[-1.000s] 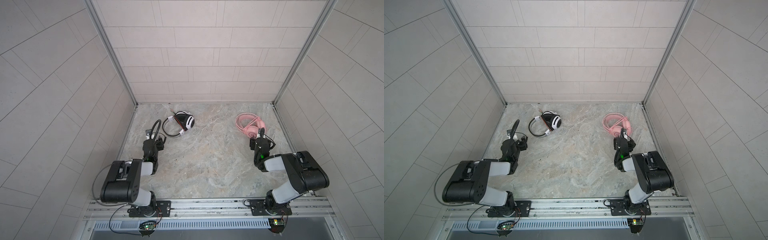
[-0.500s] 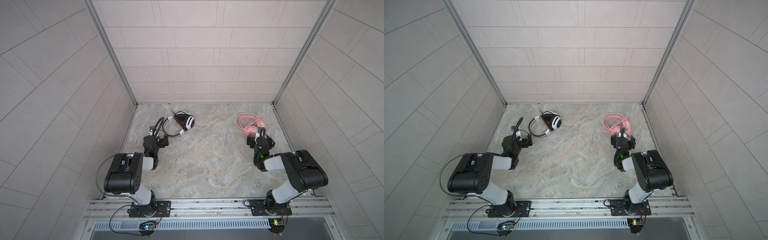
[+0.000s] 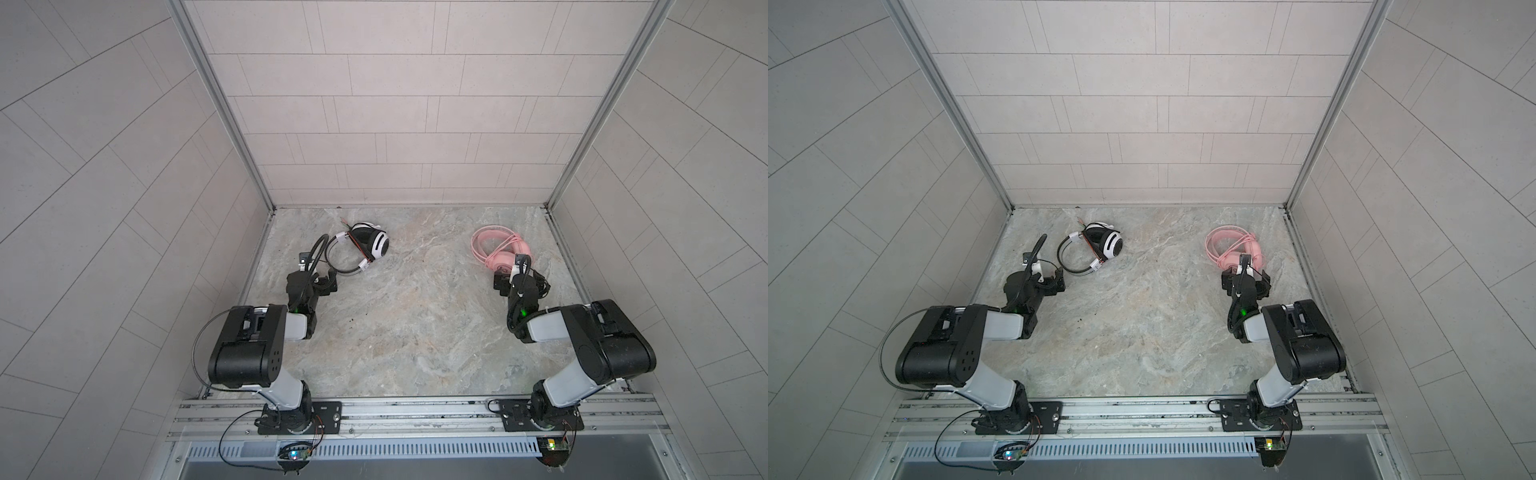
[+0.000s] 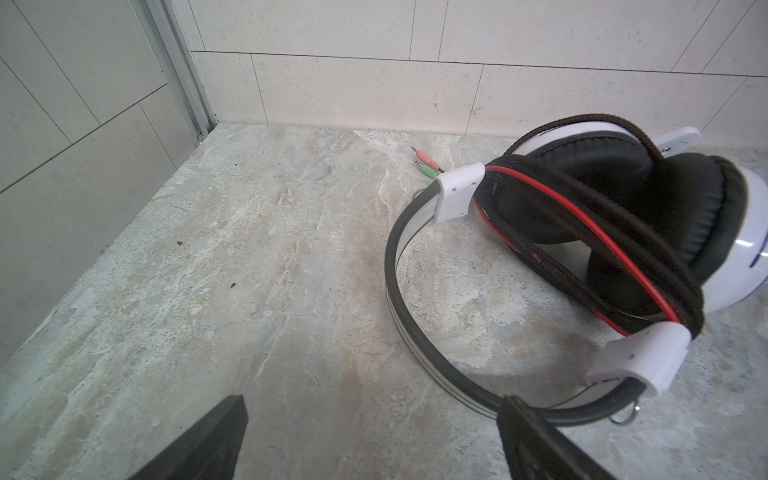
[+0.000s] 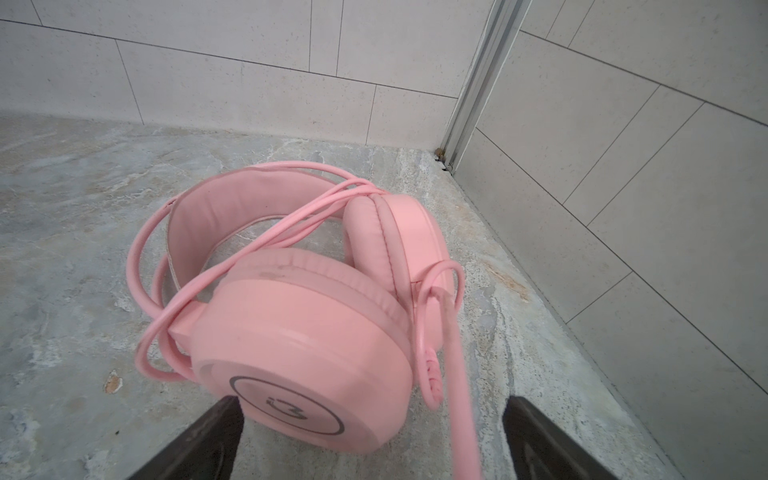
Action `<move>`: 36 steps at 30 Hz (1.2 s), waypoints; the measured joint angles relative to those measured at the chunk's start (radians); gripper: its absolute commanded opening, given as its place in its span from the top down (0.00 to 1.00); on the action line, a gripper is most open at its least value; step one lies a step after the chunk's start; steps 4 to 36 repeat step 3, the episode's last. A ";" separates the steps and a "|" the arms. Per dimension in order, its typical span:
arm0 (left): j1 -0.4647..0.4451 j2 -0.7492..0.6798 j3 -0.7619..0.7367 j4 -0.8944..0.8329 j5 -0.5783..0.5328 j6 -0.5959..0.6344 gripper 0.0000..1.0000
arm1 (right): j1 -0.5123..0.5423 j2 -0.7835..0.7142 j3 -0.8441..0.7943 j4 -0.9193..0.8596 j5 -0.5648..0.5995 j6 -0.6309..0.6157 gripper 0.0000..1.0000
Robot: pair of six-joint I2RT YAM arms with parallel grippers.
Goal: Wrap the headphones
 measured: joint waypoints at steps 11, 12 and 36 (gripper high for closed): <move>0.000 0.000 0.000 0.000 0.000 0.000 0.00 | 0.000 0.000 0.000 0.000 0.000 0.000 0.01; 0.000 0.000 0.000 0.000 0.000 0.000 0.00 | 0.000 0.000 0.000 0.000 0.000 0.000 0.01; 0.000 0.000 0.000 0.000 0.000 0.000 0.00 | 0.000 0.000 0.000 0.000 0.000 0.000 0.01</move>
